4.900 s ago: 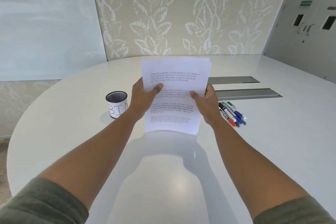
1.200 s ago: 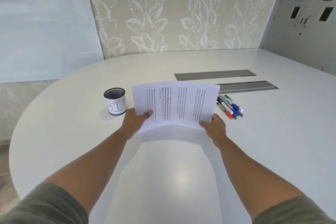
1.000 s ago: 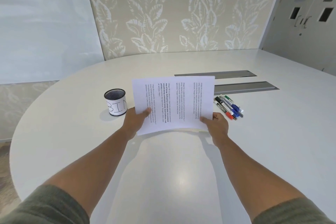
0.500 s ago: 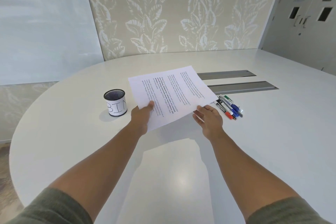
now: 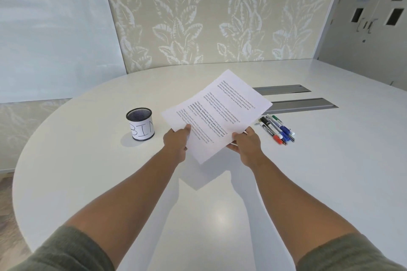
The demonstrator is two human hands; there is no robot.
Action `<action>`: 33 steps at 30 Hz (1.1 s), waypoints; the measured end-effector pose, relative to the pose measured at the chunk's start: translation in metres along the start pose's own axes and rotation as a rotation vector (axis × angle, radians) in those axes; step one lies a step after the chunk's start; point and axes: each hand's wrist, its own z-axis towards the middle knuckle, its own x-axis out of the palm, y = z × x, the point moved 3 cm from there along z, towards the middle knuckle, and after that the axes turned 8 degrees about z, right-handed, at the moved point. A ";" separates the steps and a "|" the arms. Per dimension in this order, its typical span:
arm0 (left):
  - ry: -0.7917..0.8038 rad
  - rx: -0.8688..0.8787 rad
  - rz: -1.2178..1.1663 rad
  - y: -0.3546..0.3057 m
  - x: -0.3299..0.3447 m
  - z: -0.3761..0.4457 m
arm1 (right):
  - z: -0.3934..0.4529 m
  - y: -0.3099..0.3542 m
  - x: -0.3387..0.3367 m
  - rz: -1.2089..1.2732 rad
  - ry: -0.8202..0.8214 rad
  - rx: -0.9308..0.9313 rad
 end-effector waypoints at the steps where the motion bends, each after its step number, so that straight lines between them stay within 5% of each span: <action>1: -0.010 0.005 -0.009 -0.001 -0.002 0.002 | 0.001 0.001 -0.004 -0.018 -0.015 -0.005; 10: -0.037 0.069 -0.021 -0.009 -0.016 0.003 | 0.011 0.009 -0.034 -0.221 -0.124 -0.015; 15: 0.105 0.051 0.032 -0.003 -0.012 0.003 | 0.013 0.013 -0.048 -0.413 -0.162 -0.061; 20: 0.198 0.081 0.215 0.008 0.002 0.004 | 0.014 0.015 -0.055 -0.453 -0.149 -0.064; 33: 0.265 0.045 0.251 0.034 0.037 0.026 | 0.023 0.014 -0.091 -0.542 -0.139 -0.076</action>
